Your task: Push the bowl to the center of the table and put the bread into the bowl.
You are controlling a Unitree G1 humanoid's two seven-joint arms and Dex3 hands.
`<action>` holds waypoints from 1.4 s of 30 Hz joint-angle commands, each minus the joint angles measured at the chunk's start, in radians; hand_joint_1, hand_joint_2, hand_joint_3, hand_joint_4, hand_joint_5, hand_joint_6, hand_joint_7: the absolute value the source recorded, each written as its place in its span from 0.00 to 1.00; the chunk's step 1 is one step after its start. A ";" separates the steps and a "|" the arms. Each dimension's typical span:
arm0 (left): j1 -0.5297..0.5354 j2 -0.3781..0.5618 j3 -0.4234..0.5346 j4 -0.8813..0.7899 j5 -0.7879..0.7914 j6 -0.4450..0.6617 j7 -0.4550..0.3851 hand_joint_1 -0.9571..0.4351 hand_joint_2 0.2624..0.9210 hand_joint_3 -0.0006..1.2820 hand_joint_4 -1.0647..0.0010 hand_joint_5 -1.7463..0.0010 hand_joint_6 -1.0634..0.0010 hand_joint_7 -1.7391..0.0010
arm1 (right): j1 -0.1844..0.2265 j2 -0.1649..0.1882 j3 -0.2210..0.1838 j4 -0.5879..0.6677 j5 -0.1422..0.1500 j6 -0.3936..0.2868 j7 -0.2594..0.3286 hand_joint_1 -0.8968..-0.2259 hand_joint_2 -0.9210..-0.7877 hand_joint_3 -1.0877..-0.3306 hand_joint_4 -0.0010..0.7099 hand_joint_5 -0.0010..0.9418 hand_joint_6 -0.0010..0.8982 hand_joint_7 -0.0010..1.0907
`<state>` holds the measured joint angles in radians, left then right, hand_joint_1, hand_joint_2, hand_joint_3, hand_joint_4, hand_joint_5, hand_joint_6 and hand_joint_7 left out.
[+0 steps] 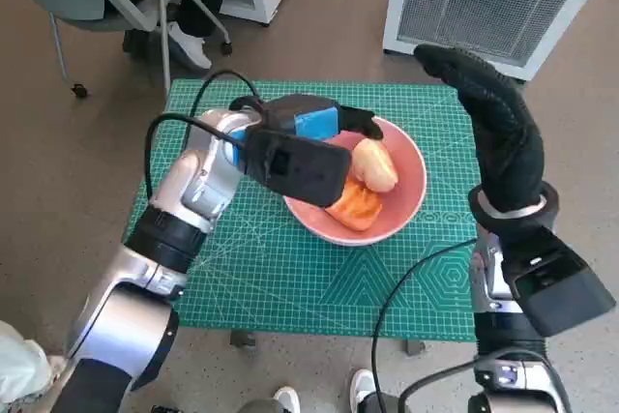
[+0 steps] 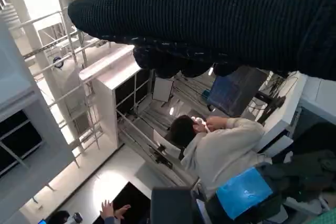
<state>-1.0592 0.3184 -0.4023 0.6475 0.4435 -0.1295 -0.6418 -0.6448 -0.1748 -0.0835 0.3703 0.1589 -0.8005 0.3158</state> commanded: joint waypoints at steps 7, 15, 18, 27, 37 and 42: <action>0.078 0.057 0.119 -0.123 -0.123 -0.038 0.007 0.46 1.00 0.04 0.91 1.00 0.73 0.90 | 0.024 0.007 -0.003 0.003 -0.002 0.012 -0.012 0.49 0.00 0.26 0.00 0.50 0.00 0.57; 0.179 0.078 0.292 -0.273 -0.287 -0.133 0.084 0.46 0.98 0.07 0.87 0.99 0.71 0.90 | 0.016 0.005 -0.004 0.007 -0.008 0.008 -0.021 0.50 0.00 0.26 0.00 0.51 0.00 0.58; 0.232 0.038 0.383 -0.281 -0.357 -0.251 0.194 0.41 0.99 0.09 0.81 0.99 0.69 0.88 | 0.005 0.002 -0.005 0.019 -0.009 0.003 -0.022 0.50 0.00 0.26 0.00 0.51 0.00 0.58; 0.309 -0.052 0.480 -0.271 -0.520 -0.457 0.294 0.29 1.00 0.30 0.73 0.98 0.74 0.89 | -0.039 0.002 -0.005 0.072 0.001 -0.019 -0.008 0.52 0.00 0.29 0.00 0.52 0.00 0.58; 0.397 -0.087 0.494 -0.365 -0.614 -0.425 0.292 0.28 1.00 0.33 0.72 0.98 0.70 0.89 | -0.079 -0.001 -0.002 0.116 -0.001 -0.048 -0.004 0.49 0.00 0.33 0.11 0.39 0.00 0.58; 0.429 -0.093 0.496 -0.391 -0.634 -0.414 0.287 0.27 1.00 0.32 0.73 0.99 0.70 0.89 | -0.097 0.001 0.000 0.121 -0.003 -0.055 -0.007 0.49 0.00 0.34 0.17 0.32 0.00 0.57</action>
<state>-0.6529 0.2300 0.0884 0.2849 -0.1700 -0.5539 -0.3510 -0.7346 -0.1756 -0.0847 0.4776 0.1551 -0.8550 0.3016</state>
